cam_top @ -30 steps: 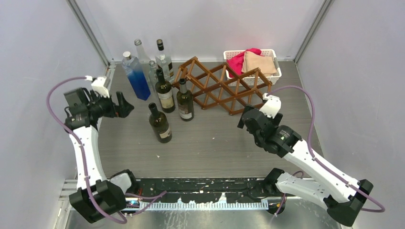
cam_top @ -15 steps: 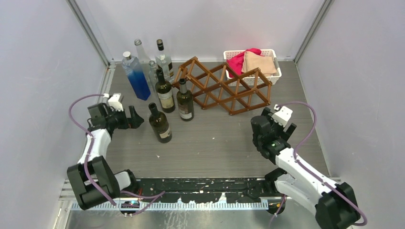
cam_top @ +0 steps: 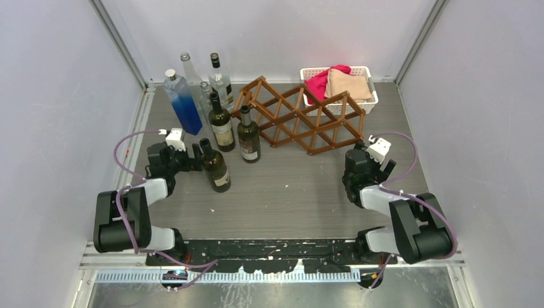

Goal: Take the wine bottle off the wine rack

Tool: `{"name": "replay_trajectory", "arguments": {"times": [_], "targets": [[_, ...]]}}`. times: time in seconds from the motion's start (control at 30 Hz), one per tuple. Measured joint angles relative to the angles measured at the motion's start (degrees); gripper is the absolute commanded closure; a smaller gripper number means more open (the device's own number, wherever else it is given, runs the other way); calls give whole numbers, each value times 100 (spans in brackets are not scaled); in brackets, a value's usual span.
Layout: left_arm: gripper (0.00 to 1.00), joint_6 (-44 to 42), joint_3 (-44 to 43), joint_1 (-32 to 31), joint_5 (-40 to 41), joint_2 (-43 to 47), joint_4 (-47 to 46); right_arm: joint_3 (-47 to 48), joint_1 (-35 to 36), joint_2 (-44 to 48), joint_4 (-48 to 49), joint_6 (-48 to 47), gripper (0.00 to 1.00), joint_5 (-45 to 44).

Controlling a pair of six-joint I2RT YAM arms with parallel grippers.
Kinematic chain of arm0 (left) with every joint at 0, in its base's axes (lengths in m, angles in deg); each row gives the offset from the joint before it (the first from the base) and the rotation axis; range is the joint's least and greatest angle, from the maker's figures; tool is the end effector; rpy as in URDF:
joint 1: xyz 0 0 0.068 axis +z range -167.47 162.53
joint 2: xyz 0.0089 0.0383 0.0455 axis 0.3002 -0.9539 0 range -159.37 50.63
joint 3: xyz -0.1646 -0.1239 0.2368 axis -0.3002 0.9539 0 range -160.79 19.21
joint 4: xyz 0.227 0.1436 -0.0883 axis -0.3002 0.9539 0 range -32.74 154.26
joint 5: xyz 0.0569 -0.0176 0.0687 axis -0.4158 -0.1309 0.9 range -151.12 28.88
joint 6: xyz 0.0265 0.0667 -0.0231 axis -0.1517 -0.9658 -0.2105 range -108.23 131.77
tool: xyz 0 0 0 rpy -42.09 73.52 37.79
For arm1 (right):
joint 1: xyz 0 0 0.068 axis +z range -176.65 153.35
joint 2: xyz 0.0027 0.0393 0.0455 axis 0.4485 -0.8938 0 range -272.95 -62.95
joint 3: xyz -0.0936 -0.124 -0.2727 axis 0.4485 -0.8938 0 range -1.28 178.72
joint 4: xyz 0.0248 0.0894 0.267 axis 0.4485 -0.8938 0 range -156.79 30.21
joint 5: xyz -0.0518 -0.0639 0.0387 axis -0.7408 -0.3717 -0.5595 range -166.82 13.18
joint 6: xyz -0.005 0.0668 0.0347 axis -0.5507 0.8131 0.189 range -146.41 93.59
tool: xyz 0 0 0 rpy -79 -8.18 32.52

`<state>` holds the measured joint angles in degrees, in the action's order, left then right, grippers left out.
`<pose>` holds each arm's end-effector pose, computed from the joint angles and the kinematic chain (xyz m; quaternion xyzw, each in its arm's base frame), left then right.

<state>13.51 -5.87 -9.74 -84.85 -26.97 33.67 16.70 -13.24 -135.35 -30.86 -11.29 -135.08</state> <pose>0.2813 0.0124 0.1728 0.0345 0.8487 -0.1508 0.5058 0.2352 0.0004 0.1764 0.2707 0.7348 -0.2841 0.5532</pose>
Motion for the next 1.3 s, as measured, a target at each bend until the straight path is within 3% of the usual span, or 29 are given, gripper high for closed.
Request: {"name": "replay_trajectory", "arguments": {"times": [0.27,0.47,0.7,1.3], "targets": [[0,205,546,-11,389,-732,-2039,37,-492,-804,1200,-197,0,881],[0,234,811,-170,675,-1141,-3071,50,-702,-1515,1867,-452,0,1926],[0,142,651,-326,767,-1209,-2946,48,-903,-1709,2299,-535,0,2645],[0,63,627,-358,791,-1209,-2929,48,-903,-1711,2424,-577,0,2863]]}}
